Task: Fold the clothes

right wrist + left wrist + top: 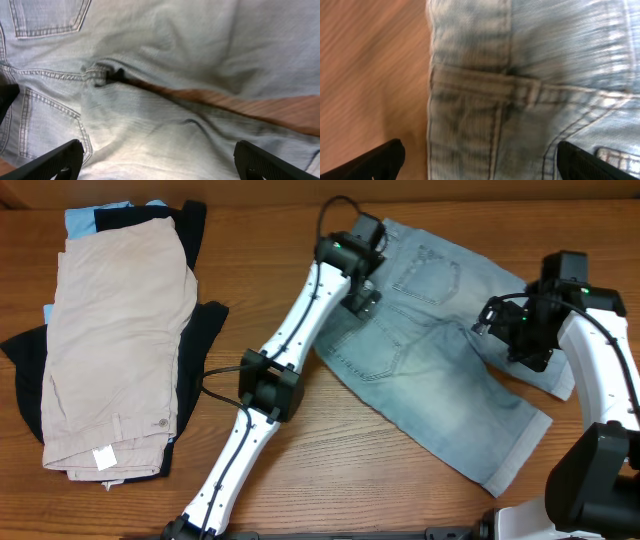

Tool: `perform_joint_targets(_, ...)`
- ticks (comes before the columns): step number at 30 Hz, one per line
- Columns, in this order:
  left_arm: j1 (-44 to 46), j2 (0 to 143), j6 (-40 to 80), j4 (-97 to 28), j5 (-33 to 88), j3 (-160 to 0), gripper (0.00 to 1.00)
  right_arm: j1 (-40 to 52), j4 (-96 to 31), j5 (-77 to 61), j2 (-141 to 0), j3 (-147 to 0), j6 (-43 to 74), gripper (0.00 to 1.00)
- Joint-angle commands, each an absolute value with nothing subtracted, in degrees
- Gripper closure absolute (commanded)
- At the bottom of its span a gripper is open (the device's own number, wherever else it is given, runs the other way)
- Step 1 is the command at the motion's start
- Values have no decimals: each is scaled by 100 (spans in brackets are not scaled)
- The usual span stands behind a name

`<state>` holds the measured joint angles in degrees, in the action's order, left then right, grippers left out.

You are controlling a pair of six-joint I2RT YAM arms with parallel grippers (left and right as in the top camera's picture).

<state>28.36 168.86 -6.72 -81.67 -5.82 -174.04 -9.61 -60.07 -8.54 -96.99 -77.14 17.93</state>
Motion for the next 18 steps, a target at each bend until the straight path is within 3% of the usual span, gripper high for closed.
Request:
perform_joint_targets(1,2053,17283,54,-9050,-1275,-17200,0,-707,-5887,-801,-9631,-7800,1761,0)
perform_joint_targets(4,1734,17283,86,-9684,-760,-17200,0,-475,-5839,-755,-9725,-7797,1826,0)
perform_joint_targets(9,1332,17283,176,-9686,397,-17067,0,-134,-5754,-749,-10114,-7797,2032,0)
perform_joint_targets(18,1238,17277,220,-9686,392,-17067,0,189,-5474,-561,-10750,-7795,2429,0)
